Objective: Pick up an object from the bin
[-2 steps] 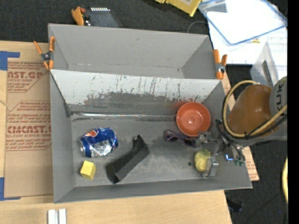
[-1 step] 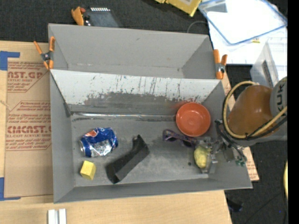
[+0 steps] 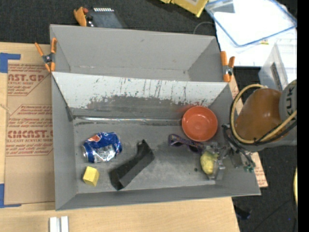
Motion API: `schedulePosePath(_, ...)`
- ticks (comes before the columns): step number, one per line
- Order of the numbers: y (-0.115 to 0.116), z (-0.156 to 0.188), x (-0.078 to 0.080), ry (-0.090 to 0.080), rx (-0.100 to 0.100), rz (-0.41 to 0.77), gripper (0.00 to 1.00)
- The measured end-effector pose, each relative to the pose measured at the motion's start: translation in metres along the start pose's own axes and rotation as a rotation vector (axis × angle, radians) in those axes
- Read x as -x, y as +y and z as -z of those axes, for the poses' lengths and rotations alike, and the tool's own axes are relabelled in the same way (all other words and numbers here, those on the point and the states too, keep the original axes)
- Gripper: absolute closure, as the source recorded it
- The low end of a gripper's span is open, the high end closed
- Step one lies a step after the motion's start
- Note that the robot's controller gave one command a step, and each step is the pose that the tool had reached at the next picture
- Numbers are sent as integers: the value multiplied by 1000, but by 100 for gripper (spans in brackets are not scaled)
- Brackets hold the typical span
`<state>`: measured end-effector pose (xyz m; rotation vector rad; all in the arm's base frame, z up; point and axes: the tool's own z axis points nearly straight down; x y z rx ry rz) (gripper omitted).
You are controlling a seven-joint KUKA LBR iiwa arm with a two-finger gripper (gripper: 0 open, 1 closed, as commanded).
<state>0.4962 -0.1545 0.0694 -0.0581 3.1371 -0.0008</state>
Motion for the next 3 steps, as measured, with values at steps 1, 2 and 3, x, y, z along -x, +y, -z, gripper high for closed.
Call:
schedulePosePath(1,1,14,-2,7,2,2,100)
schedulePosePath(2,2,50,-2,9,3,1,100)
schedulePosePath(3,1,85,0,2,1,1,100)
